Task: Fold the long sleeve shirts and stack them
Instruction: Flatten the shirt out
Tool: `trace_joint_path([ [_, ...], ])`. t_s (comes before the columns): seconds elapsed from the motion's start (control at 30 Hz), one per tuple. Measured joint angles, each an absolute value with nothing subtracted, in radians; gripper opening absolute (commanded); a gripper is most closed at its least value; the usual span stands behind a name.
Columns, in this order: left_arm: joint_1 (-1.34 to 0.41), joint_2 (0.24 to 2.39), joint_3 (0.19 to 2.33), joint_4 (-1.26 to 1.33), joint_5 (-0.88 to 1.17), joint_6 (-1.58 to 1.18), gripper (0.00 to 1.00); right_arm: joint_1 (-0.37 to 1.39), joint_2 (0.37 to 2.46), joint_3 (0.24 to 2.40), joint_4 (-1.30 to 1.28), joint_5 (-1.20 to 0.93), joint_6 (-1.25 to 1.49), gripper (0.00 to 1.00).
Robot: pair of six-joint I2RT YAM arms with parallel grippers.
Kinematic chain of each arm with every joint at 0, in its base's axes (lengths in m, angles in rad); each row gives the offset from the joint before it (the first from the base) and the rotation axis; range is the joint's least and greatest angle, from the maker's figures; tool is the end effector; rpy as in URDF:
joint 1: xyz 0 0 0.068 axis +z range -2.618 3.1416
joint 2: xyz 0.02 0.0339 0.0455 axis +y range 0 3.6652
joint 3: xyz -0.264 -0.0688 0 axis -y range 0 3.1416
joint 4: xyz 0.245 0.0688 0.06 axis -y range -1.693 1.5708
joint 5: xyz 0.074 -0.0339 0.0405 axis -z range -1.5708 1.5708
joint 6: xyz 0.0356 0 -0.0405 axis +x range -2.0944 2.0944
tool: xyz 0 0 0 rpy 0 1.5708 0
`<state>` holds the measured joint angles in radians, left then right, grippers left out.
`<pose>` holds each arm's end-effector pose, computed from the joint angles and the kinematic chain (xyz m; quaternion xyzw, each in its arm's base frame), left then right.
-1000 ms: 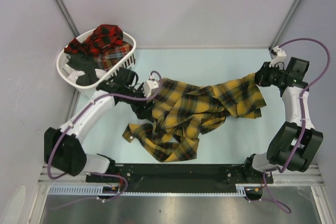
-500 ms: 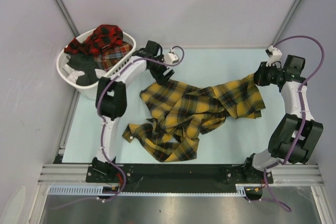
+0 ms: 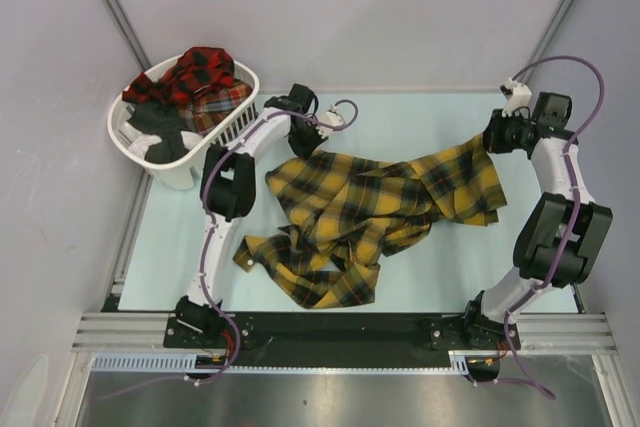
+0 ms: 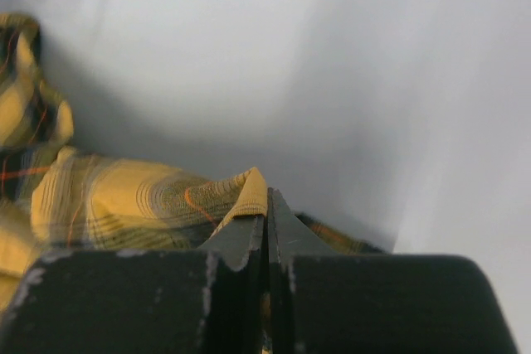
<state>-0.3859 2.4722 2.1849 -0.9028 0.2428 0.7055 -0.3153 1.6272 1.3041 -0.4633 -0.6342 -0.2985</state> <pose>0.4779 -0.2034 0.1646 0.5255 0.8213 -0.0875 0.2043 0.3476 -0.0912 0.2835 -0.1118 0.8790 0.1650 0.4332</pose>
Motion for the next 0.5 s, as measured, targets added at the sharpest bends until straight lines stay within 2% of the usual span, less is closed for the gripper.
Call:
trace_joint_path([
  [0.13, -0.339, 2.431, 2.162, -0.905, 0.308, 0.645, 0.00, -0.313, 1.736, 1.485, -0.473, -0.614, -0.271, 0.00],
  [0.23, -0.253, 2.311, 2.103, -0.879, 0.381, 0.587, 0.00, -0.319, 1.789, 1.640, -0.506, -0.636, -0.257, 0.00],
  [0.33, -0.166, 2.058, 1.921, -0.819, 0.454, 0.594, 0.00, -0.346, 1.766, 1.728, -0.559, -0.730, -0.285, 0.00],
  [0.4, -0.123, 1.792, 1.703, -0.775, 0.490, 0.653, 0.00, -0.370, 1.691, 1.698, -0.624, -0.787, -0.352, 0.00],
  [0.47, -0.126, 1.483, 1.441, -0.741, 0.518, 0.751, 0.11, -0.387, 1.571, 1.585, -0.690, -0.819, -0.452, 0.00],
  [0.5, -0.141, 1.356, 1.317, -0.740, 0.532, 0.809, 0.38, -0.390, 1.501, 1.517, -0.740, -0.827, -0.511, 0.00],
])
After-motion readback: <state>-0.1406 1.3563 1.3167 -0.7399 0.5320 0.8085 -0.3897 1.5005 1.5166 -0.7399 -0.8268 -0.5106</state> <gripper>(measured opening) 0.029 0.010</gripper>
